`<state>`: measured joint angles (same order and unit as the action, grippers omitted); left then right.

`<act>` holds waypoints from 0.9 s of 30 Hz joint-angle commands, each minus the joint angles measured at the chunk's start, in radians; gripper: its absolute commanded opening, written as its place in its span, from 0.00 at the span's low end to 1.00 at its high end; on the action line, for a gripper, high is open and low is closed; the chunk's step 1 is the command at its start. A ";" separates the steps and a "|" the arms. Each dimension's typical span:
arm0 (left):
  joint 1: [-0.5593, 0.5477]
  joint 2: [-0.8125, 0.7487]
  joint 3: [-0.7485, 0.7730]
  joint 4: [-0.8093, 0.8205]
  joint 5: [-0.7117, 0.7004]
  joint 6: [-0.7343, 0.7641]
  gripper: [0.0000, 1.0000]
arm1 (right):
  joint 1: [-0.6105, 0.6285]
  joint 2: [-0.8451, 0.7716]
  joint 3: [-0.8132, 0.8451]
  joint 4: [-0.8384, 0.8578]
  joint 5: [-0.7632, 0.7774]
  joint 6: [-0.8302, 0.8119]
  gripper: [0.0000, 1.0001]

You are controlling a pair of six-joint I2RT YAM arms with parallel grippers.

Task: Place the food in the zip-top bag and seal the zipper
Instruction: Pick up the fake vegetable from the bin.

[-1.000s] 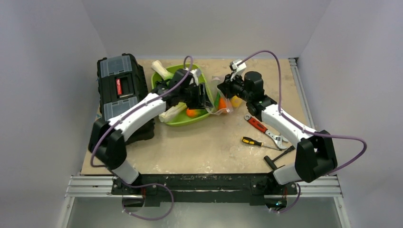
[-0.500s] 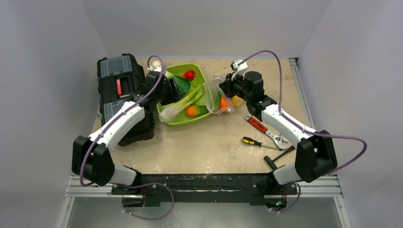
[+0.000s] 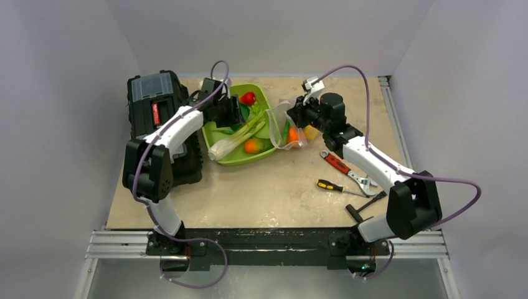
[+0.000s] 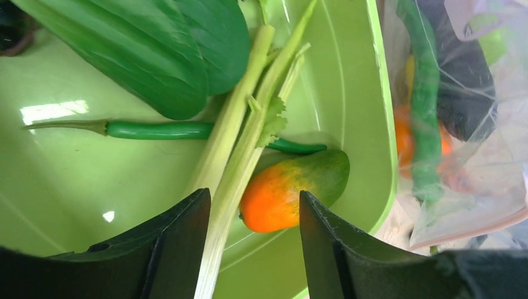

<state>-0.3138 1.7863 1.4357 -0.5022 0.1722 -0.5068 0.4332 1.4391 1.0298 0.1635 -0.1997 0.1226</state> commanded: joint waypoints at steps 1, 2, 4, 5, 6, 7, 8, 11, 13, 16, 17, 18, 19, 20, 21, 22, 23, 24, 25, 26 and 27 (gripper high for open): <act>0.001 -0.024 -0.047 0.113 0.105 0.007 0.54 | 0.004 -0.001 0.058 -0.006 0.014 -0.001 0.00; 0.001 -0.030 -0.065 0.142 0.112 -0.004 0.55 | 0.004 -0.002 0.064 -0.009 0.016 0.013 0.00; 0.004 -0.032 -0.068 0.176 0.130 -0.018 0.56 | 0.003 -0.010 0.071 -0.008 0.019 0.041 0.00; 0.006 -0.027 -0.060 0.182 0.140 -0.026 0.57 | 0.003 -0.013 0.072 -0.007 0.036 0.058 0.00; 0.009 -0.020 -0.046 0.190 0.156 -0.036 0.57 | 0.004 -0.014 0.072 -0.010 0.076 0.076 0.00; 0.012 -0.011 -0.031 0.199 0.173 -0.047 0.57 | 0.004 -0.014 0.072 -0.014 0.128 0.092 0.00; 0.014 0.001 -0.013 0.206 0.184 -0.055 0.58 | 0.004 -0.012 0.069 -0.016 0.197 0.110 0.00; 0.016 0.036 0.029 0.243 0.209 -0.091 0.60 | -0.012 -0.012 0.055 -0.024 0.303 0.141 0.00; 0.016 0.052 0.034 0.296 0.219 -0.117 0.60 | -0.030 -0.018 0.050 -0.030 0.309 0.154 0.00; 0.016 0.083 0.043 0.380 0.209 -0.156 0.61 | -0.035 -0.022 0.043 -0.027 0.306 0.158 0.00; 0.016 0.093 0.046 0.401 0.202 -0.170 0.61 | -0.035 -0.019 0.042 -0.026 0.302 0.159 0.00; 0.016 0.102 0.049 0.421 0.196 -0.182 0.61 | -0.035 -0.015 0.045 -0.025 0.298 0.157 0.00; 0.016 0.110 0.052 0.439 0.187 -0.193 0.62 | -0.035 -0.009 0.047 -0.025 0.294 0.156 0.00; 0.016 0.117 0.060 0.449 0.175 -0.198 0.61 | -0.035 -0.004 0.048 -0.021 0.286 0.152 0.00; 0.016 0.127 0.069 0.452 0.159 -0.203 0.61 | -0.035 0.002 0.049 -0.015 0.274 0.150 0.00; 0.016 0.135 0.079 0.453 0.148 -0.205 0.61 | -0.034 0.007 0.050 -0.012 0.263 0.150 0.00; 0.016 0.147 0.092 0.450 0.139 -0.198 0.61 | -0.035 0.010 0.049 -0.010 0.245 0.152 0.00; 0.016 0.167 0.111 0.441 0.132 -0.190 0.61 | -0.034 0.013 0.049 -0.006 0.231 0.151 0.00; 0.016 0.182 0.131 0.424 0.121 -0.180 0.61 | -0.034 0.016 0.049 -0.004 0.223 0.147 0.00; 0.016 0.197 0.154 0.402 0.102 -0.172 0.60 | -0.035 0.019 0.049 -0.005 0.221 0.143 0.00; 0.016 0.211 0.173 0.382 0.078 -0.164 0.60 | -0.034 0.022 0.051 -0.006 0.221 0.138 0.00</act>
<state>-0.3050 1.9579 1.5105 -0.1360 0.3214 -0.6872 0.3981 1.4467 1.0546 0.1284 0.0467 0.2619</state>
